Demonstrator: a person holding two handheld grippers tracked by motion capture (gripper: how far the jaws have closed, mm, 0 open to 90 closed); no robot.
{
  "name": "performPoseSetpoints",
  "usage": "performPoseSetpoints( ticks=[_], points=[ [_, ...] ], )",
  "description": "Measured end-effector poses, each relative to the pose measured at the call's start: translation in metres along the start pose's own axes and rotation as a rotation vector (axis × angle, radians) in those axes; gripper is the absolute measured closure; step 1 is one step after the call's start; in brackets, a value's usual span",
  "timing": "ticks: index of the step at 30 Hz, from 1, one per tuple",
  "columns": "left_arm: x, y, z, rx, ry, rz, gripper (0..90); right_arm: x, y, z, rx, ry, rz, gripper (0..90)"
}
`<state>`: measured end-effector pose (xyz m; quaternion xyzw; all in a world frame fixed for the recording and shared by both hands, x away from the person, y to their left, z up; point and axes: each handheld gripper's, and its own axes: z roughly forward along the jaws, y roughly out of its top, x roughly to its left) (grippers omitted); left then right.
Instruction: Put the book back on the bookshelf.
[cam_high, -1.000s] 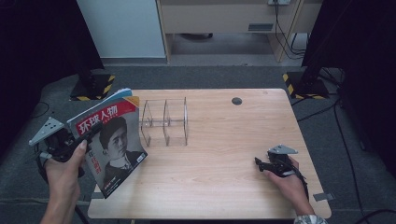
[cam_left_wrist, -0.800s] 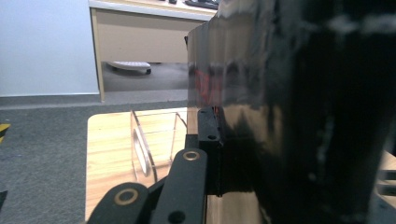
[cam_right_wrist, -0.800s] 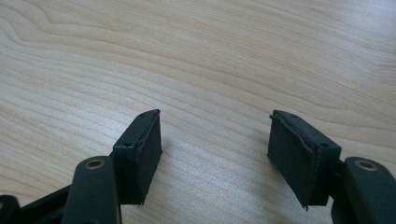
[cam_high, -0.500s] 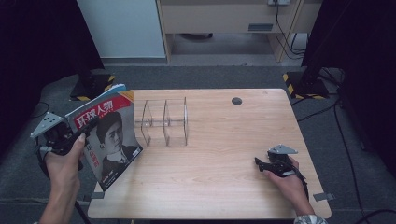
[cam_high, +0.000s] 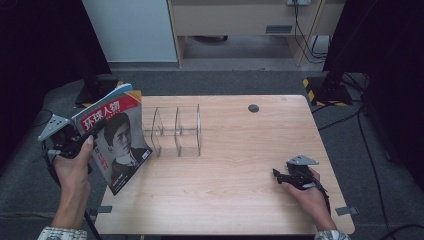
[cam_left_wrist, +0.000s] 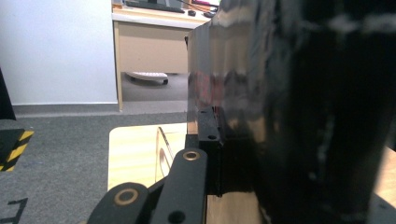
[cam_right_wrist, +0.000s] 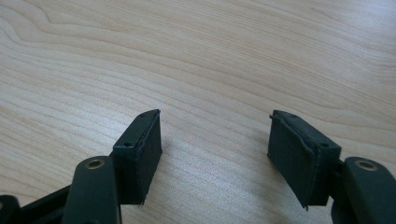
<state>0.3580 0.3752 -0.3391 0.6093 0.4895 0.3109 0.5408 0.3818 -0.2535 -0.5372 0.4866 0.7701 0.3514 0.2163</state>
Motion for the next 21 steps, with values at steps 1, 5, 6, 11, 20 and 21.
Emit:
performPoseSetpoints(
  ticks=[1, 5, 6, 11, 20, 21],
  points=[
    [0.001, 0.000, 0.002, -0.002, 0.002, 0.000, 86.3, 0.000, 0.000, 0.000, 0.000, 0.000, 0.000, 35.1],
    [0.002, 0.000, 0.008, -0.009, 0.003, -0.001, 86.3, 0.000, 0.000, 0.000, 0.000, 0.000, 0.000, 35.1],
    [0.002, 0.000, 0.010, -0.011, 0.004, 0.001, 86.3, 0.000, 0.000, 0.000, 0.000, 0.000, 0.001, 35.1],
    [0.004, 0.002, 0.016, -0.019, 0.010, -0.002, 86.3, 0.000, 0.000, 0.000, -0.001, 0.000, -0.002, 35.1],
    [0.009, 0.005, 0.027, -0.040, 0.008, -0.015, 86.3, 0.000, 0.000, 0.000, -0.001, -0.001, -0.003, 35.1],
    [0.010, 0.005, 0.028, -0.042, 0.007, -0.016, 86.3, 0.000, 0.000, 0.000, 0.000, -0.001, 0.000, 35.1]
  ],
)
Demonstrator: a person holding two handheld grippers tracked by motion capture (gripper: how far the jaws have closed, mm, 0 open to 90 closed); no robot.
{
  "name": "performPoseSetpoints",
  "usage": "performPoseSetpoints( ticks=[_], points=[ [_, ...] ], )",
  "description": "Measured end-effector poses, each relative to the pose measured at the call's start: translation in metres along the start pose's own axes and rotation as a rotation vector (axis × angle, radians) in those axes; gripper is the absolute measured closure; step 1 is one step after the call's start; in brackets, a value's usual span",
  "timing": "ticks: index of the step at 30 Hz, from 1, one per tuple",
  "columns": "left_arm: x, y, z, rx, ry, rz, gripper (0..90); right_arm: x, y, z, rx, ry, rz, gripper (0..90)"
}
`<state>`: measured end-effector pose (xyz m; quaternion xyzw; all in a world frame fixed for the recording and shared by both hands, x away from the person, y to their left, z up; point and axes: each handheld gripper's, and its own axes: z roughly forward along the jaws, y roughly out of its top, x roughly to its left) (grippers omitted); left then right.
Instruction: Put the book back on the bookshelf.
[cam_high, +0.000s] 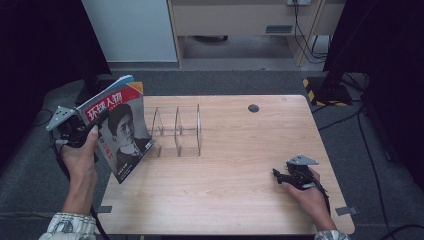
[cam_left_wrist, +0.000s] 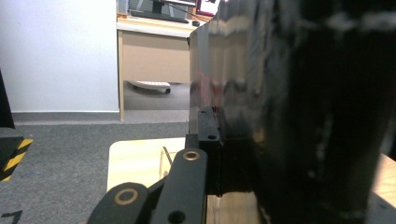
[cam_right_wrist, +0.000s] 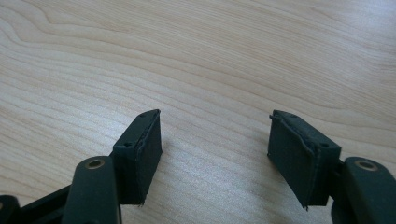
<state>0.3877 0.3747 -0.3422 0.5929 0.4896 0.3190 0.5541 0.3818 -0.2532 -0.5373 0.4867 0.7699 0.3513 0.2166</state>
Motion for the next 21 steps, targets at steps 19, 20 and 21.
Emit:
performPoseSetpoints(
  ticks=[19, 20, 21],
  points=[
    [0.001, -0.001, 0.014, -0.025, 0.013, 0.003, 86.3, 0.001, 0.000, 0.000, 0.002, 0.002, -0.001, 35.1],
    [0.001, -0.002, 0.015, -0.025, 0.014, 0.005, 86.3, 0.001, 0.000, 0.000, 0.002, 0.002, -0.002, 35.2],
    [0.001, -0.002, 0.016, -0.026, 0.017, 0.009, 86.3, 0.001, 0.000, 0.000, 0.002, 0.002, -0.001, 35.2]
  ],
)
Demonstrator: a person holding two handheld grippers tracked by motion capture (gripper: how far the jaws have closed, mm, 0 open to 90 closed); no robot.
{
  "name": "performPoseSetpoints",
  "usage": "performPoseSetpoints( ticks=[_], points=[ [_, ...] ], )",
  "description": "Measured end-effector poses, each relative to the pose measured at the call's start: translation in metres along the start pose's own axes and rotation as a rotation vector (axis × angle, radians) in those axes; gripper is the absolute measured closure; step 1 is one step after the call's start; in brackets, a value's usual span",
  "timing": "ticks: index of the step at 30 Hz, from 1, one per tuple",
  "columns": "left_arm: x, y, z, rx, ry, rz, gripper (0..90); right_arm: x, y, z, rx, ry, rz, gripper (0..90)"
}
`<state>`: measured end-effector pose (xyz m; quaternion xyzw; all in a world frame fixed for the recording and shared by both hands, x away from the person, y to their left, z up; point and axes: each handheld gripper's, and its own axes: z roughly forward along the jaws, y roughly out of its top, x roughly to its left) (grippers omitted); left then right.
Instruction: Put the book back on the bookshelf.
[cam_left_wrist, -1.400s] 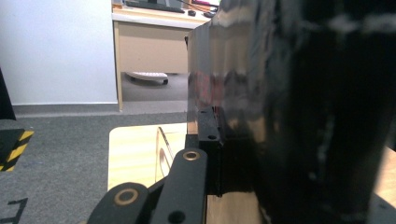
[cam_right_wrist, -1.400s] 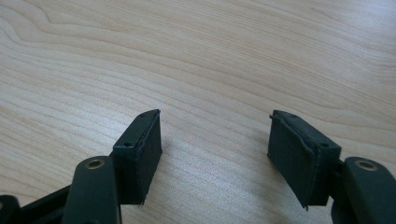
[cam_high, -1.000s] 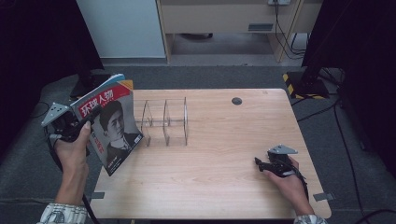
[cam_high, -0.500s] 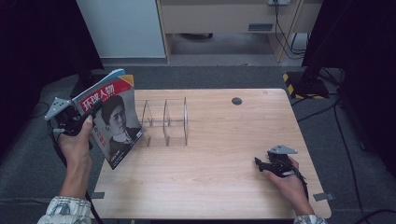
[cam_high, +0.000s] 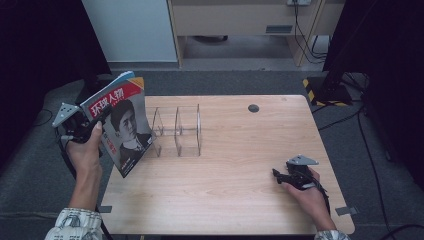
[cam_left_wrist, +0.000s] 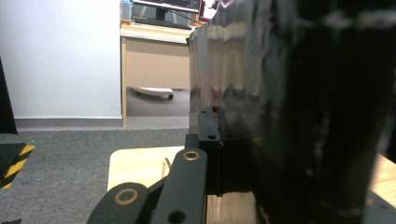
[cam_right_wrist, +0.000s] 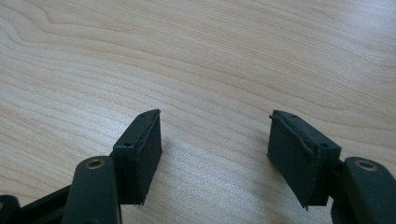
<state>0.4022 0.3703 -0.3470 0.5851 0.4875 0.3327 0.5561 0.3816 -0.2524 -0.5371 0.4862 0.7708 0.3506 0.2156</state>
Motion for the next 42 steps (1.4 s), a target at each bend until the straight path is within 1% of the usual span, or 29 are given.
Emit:
performPoseSetpoints(
  ticks=[3, 7, 9, 12, 19, 28, 39, 42],
  points=[
    [-0.001, -0.001, 0.003, -0.002, 0.008, 0.004, 86.3, 0.000, 0.000, 0.000, 0.000, 0.000, 0.000, 35.2],
    [-0.002, -0.002, 0.006, -0.016, 0.018, -0.003, 86.3, 0.000, 0.000, 0.000, 0.000, 0.000, 0.000, 35.2],
    [-0.003, -0.003, 0.007, -0.021, 0.029, -0.001, 86.3, 0.000, 0.000, 0.000, 0.000, 0.000, 0.000, 35.2],
    [-0.004, -0.004, 0.010, -0.025, 0.035, -0.002, 86.3, 0.000, 0.000, 0.000, 0.000, 0.000, 0.000, 35.2],
    [-0.006, -0.008, 0.015, -0.028, 0.047, 0.008, 86.3, 0.000, 0.000, 0.000, 0.000, 0.000, 0.000, 35.1],
    [-0.007, -0.012, 0.018, -0.039, 0.053, 0.013, 86.3, 0.000, 0.000, 0.000, 0.001, 0.000, 0.001, 35.2],
    [-0.005, -0.017, 0.023, -0.045, 0.048, 0.013, 86.3, 0.001, 0.000, 0.000, -0.002, -0.003, 0.005, 35.2],
    [-0.006, -0.018, 0.025, -0.049, 0.047, 0.019, 86.3, 0.001, 0.000, -0.001, 0.003, 0.001, 0.004, 35.2]
  ],
)
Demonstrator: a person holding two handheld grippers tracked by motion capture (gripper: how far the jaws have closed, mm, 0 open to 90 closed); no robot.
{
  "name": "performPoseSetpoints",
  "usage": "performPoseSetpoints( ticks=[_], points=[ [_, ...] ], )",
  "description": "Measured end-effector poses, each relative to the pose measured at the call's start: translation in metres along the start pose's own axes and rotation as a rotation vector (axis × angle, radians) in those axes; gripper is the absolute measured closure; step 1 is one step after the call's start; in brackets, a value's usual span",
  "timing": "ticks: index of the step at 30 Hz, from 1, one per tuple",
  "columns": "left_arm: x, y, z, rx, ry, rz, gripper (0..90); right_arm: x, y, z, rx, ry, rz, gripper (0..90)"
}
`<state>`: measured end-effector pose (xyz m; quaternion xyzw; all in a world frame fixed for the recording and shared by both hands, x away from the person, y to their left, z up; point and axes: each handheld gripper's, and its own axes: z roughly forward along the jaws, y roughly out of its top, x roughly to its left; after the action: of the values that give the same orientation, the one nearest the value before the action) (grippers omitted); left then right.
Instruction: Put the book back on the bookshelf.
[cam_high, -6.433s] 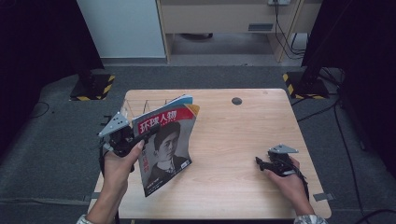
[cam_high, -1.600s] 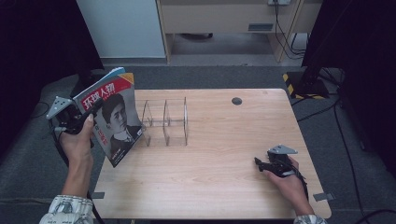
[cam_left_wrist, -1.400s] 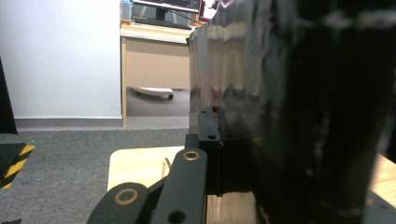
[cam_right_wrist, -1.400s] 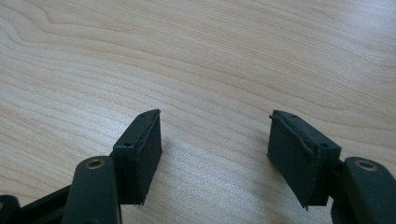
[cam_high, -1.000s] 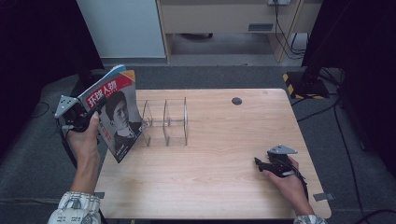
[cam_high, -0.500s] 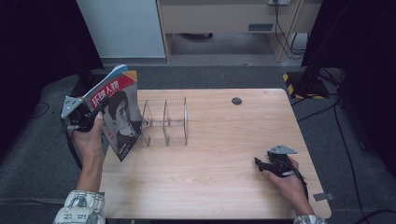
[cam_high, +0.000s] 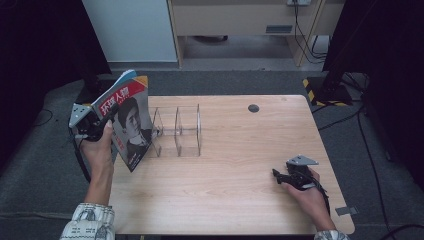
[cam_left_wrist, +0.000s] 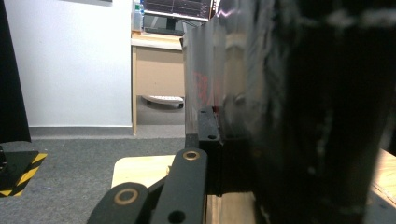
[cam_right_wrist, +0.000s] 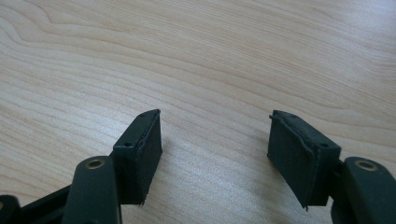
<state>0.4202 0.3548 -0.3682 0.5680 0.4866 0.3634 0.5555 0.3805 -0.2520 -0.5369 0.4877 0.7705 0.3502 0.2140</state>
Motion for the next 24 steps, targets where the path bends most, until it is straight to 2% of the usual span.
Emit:
performPoseSetpoints(
  ticks=[13, 24],
  points=[
    [-0.003, -0.007, 0.004, -0.007, -0.007, 0.019, 86.3, 0.001, -0.001, 0.000, -0.003, -0.004, -0.001, 35.2],
    [-0.004, -0.017, 0.002, -0.025, -0.016, 0.010, 86.2, 0.001, -0.001, -0.001, -0.002, -0.003, -0.002, 35.2]
  ],
)
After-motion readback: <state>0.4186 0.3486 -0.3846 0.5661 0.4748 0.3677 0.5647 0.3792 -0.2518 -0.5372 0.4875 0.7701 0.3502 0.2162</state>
